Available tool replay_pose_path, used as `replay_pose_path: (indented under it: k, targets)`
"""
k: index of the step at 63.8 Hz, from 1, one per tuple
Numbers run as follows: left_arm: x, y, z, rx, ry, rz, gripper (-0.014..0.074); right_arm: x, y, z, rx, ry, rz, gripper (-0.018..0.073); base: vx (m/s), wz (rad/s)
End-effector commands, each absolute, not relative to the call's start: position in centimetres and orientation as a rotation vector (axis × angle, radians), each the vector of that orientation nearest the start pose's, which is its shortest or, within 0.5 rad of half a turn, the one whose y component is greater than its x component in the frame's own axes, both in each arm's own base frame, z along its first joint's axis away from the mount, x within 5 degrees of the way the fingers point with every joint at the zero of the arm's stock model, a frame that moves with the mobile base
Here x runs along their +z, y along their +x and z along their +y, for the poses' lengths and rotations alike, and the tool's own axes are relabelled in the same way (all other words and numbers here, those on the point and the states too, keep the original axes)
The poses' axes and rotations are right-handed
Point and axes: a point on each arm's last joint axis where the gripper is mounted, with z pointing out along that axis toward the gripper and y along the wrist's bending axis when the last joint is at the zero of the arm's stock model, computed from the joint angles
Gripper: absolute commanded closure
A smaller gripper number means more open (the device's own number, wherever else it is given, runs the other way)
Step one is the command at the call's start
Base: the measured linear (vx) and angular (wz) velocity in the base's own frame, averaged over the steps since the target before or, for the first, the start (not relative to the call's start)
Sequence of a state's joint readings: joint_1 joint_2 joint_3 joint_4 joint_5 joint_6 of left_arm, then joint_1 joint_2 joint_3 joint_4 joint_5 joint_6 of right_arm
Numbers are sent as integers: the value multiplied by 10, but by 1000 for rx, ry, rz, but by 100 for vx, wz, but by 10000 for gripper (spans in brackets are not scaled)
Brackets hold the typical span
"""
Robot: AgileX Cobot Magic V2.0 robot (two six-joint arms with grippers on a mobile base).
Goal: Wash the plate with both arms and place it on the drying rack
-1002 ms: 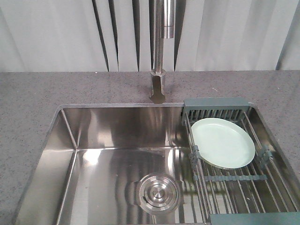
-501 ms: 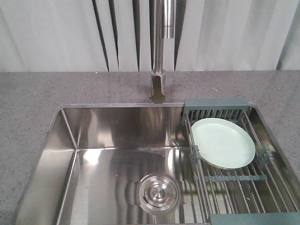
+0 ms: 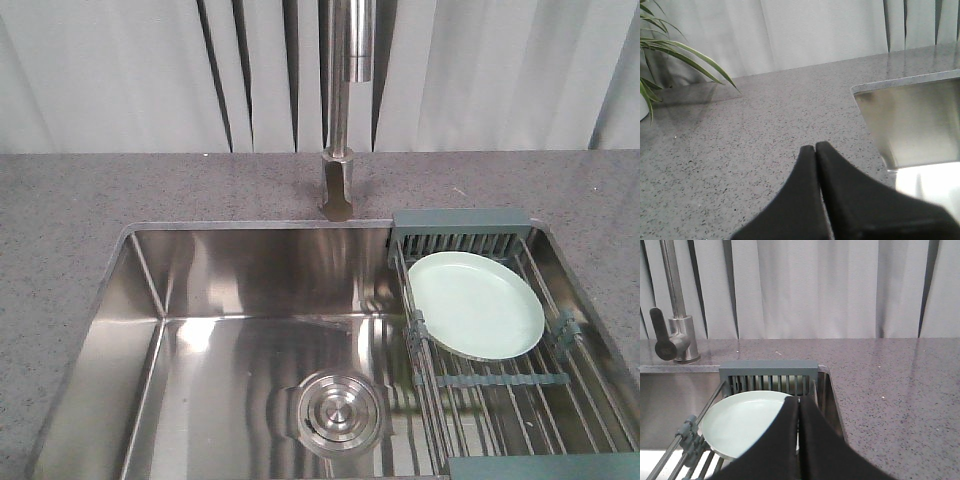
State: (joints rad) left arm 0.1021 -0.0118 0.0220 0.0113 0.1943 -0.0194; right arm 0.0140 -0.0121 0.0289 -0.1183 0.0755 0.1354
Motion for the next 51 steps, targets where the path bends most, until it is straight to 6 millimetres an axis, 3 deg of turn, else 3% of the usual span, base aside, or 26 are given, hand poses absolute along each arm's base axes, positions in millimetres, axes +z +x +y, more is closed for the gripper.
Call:
replay_pose_path:
  k: [1,51]
  targets:
    - [203,54,6,68,-97,1577,603,204,56,0,12,-2,1493,564,0,0]
    - [203,54,6,68,-97,1577,603,204,56,0,12,-2,1493,564,0,0]
